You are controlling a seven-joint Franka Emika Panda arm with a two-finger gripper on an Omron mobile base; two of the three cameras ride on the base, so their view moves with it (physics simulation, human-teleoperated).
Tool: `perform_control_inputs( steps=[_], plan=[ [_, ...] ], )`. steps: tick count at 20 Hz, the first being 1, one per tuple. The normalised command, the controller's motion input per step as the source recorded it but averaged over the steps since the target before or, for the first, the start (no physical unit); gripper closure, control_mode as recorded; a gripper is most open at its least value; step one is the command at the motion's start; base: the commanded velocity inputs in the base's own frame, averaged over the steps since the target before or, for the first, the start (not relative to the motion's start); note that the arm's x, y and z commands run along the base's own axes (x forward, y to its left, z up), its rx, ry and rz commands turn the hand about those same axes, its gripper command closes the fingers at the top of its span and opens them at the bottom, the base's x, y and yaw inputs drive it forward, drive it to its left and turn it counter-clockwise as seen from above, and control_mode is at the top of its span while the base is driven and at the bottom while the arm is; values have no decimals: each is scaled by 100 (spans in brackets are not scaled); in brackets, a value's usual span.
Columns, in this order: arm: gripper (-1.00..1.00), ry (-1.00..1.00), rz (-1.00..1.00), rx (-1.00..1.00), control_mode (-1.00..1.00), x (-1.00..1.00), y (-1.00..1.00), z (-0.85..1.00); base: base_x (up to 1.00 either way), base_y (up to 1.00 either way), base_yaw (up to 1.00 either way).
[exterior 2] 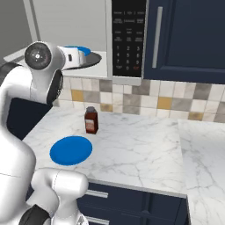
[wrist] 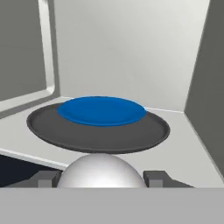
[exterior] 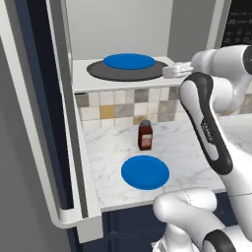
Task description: Pick the egg from the microwave and place it on plate located on the counter.
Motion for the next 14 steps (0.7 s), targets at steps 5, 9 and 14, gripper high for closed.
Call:
perform_control_inputs(
  steps=[5,9,14],
  plan=[
    [100,12,0,0,-100,-100,2,4,0,0,0],
    [100,19,4,0,-100,-78,44,-34,0,0,0],
    [100,29,2,-2,-100,-56,44,-62,0,0,0]
  ],
)
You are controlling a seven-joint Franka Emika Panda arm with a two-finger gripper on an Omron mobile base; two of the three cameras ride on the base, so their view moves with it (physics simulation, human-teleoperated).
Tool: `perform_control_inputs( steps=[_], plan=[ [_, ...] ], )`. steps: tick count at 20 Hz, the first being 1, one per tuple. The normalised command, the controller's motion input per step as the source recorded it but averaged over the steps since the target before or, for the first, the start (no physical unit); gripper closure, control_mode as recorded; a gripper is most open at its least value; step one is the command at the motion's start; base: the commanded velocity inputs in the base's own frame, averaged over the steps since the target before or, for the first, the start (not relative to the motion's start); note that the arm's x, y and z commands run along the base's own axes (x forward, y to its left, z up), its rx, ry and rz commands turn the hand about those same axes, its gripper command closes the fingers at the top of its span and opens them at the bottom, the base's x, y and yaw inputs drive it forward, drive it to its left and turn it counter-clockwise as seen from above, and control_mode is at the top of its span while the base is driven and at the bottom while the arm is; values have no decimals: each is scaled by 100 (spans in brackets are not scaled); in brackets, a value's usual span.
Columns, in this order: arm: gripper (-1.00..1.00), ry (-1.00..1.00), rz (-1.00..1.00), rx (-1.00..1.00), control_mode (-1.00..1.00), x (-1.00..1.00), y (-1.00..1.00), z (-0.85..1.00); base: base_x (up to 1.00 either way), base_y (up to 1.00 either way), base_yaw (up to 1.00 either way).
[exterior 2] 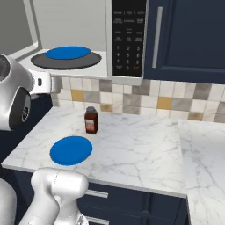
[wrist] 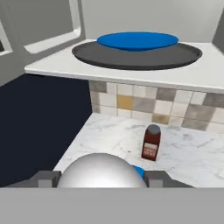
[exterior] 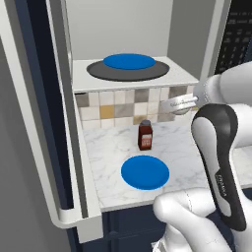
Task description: Pick the egg from the microwave and place it on plate located on the counter.
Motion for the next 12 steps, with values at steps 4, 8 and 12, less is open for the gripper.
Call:
perform_control_inputs(
  steps=[4,8,12],
  plan=[
    [100,28,0,-1,-100,9,0,-79,0,0,0],
    [100,13,2,0,-100,31,-4,-98,0,0,0],
    [100,17,2,0,-100,23,-3,-97,0,0,0]
  ],
)
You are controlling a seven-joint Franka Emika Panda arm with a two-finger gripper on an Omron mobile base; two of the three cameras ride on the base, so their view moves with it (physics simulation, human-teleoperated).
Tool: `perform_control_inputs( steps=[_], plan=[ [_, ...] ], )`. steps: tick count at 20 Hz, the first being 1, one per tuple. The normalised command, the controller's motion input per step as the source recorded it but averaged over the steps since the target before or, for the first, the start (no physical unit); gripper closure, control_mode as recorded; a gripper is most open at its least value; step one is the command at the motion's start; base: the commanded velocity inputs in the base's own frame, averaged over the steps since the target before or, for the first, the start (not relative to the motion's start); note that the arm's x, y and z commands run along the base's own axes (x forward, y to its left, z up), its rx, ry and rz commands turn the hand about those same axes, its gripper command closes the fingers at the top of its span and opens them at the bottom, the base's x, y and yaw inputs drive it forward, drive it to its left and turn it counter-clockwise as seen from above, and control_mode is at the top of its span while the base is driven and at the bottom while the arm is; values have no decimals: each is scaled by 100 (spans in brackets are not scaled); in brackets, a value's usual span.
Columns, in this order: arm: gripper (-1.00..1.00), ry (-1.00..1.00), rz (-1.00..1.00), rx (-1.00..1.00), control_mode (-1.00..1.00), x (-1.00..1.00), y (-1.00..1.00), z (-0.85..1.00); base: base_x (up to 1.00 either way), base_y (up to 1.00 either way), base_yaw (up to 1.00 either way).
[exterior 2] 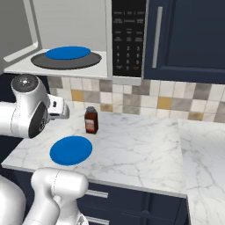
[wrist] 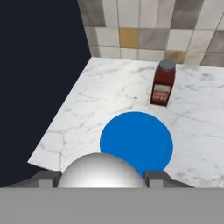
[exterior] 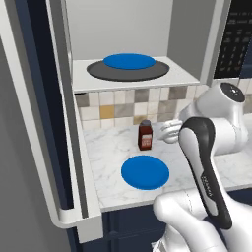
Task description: Pick the egg from the microwave and place it on plate located on the counter.
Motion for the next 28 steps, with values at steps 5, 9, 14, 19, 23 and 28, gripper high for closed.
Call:
perform_control_inputs(
  steps=[5,9,14,19,23,28],
  plan=[
    [100,21,0,0,-100,25,0,-82,0,0,0],
    [100,16,0,0,-100,28,0,-66,0,0,0],
    [100,13,0,0,-100,29,0,-52,0,0,0],
    [100,15,0,0,-100,27,8,-34,0,0,0],
    [100,1,0,0,-100,40,3,-61,0,0,0],
    [100,0,0,-1,-100,52,3,-66,0,0,0]
  ],
)
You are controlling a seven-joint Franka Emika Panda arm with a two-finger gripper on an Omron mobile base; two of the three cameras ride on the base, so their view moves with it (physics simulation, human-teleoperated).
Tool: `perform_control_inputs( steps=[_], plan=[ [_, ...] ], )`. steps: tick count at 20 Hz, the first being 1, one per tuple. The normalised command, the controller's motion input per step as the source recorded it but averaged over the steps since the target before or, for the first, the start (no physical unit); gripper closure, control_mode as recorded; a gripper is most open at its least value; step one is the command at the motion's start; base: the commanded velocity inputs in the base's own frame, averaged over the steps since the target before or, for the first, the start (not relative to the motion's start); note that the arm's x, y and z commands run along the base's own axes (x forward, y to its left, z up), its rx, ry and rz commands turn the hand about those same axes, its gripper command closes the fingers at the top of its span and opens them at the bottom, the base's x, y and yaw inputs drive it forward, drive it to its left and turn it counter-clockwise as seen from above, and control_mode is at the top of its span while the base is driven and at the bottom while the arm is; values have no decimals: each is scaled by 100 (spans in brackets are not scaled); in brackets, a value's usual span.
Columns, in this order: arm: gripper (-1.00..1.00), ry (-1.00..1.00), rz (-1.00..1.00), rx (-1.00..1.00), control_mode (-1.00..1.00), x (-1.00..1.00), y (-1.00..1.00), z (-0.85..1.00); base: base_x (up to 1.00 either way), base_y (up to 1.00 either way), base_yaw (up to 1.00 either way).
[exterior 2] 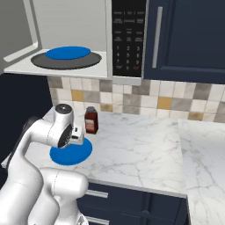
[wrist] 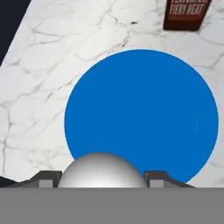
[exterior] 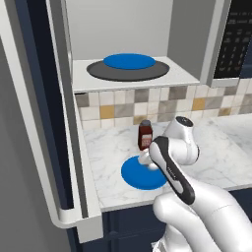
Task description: Pick the egg from the microwave and place it on plate located on the counter.
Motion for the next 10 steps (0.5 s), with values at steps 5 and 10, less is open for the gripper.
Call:
perform_control_inputs(
  steps=[5,10],
  plan=[
    [100,0,0,-2,-100,35,1,-60,0,0,0],
    [100,0,0,0,-100,12,0,-32,0,0,0]
  ],
)
